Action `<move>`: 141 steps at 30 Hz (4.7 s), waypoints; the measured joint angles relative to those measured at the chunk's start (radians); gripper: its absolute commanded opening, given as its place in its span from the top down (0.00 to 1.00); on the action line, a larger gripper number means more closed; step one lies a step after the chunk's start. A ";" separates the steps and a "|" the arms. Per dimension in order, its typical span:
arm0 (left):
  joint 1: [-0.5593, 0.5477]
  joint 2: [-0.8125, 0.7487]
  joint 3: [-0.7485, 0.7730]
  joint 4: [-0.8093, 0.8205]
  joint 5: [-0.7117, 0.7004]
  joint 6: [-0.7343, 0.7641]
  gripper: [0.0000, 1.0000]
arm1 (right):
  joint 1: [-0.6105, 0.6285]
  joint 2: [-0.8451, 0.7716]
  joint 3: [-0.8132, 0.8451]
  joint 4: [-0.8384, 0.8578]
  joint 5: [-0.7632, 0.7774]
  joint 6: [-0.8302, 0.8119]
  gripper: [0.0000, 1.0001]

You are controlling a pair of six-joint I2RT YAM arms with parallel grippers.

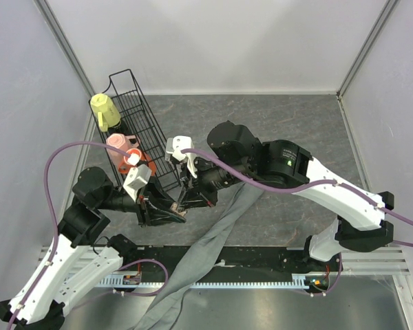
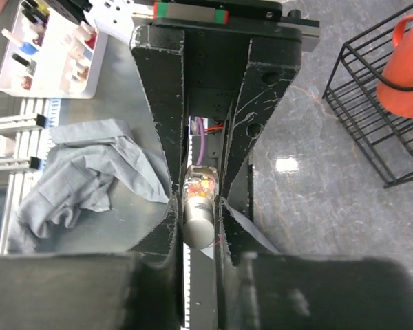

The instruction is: Paint the nails

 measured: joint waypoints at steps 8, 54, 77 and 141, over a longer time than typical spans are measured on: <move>0.000 0.001 0.020 -0.041 -0.140 0.036 0.98 | -0.002 -0.008 -0.010 0.020 0.158 0.126 1.00; 0.004 0.029 0.000 0.042 0.103 -0.020 0.98 | 0.003 -0.053 -0.005 -0.013 -0.016 -0.044 0.57; -0.007 0.023 0.053 -0.127 -0.128 0.076 0.98 | -0.022 -0.002 0.027 -0.024 0.012 -0.057 1.00; 0.000 0.018 0.045 -0.197 0.114 0.125 0.98 | 0.051 -0.054 -0.100 0.123 0.001 0.063 1.00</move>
